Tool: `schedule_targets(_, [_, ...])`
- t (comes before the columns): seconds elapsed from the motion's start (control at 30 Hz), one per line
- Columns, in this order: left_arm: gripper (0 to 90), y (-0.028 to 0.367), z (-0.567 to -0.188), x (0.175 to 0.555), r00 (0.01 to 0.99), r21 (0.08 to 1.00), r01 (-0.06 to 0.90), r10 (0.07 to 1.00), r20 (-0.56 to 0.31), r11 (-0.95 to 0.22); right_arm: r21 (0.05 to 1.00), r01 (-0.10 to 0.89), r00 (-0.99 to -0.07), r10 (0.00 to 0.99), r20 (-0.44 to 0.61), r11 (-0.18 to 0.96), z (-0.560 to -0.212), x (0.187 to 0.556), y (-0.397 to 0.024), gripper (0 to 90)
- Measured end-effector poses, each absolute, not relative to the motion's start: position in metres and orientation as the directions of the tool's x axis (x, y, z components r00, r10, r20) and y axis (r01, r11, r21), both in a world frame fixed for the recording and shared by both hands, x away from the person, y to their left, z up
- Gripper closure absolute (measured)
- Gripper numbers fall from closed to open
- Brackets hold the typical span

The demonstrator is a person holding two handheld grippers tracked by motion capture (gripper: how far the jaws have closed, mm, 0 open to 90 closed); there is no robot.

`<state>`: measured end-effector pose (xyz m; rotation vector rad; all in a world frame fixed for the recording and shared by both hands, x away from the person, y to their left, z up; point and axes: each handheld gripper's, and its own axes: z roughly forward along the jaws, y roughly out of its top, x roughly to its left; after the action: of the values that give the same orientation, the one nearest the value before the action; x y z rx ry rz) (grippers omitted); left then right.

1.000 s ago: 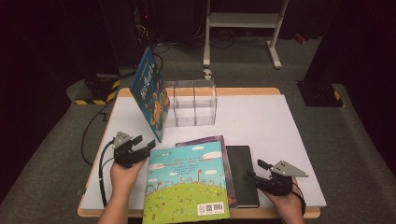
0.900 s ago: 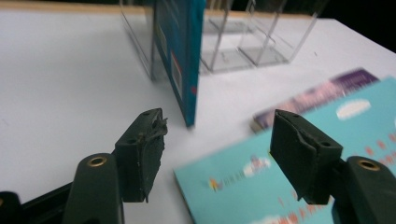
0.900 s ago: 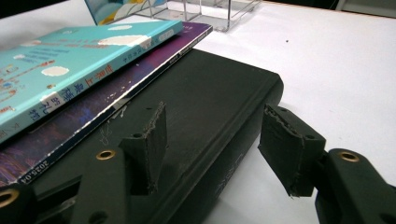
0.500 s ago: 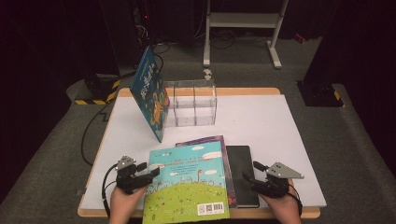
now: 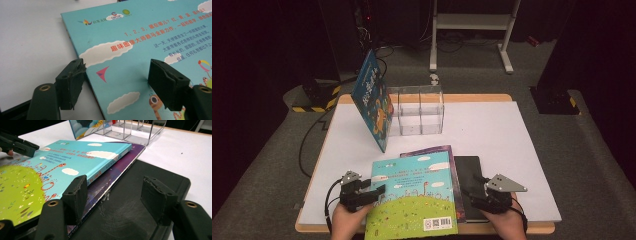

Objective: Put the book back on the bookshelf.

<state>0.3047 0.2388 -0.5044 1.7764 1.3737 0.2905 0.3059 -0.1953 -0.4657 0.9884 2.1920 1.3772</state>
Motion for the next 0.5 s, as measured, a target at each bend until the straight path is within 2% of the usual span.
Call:
schedule_targets(0.23, [33.7,0.235,-0.504,0.303,0.378,0.739,0.672,0.879,-0.291,-0.045,0.883,0.371,-0.696,0.715,0.058,0.289,-0.467,0.308,-0.190,37.4])
schedule_targets(0.5, [34.0,0.221,-0.504,0.303,0.422,0.744,0.664,0.856,-0.297,-0.069,0.876,0.365,-0.705,0.708,0.040,0.314,-0.468,0.308,-0.182,38.1])
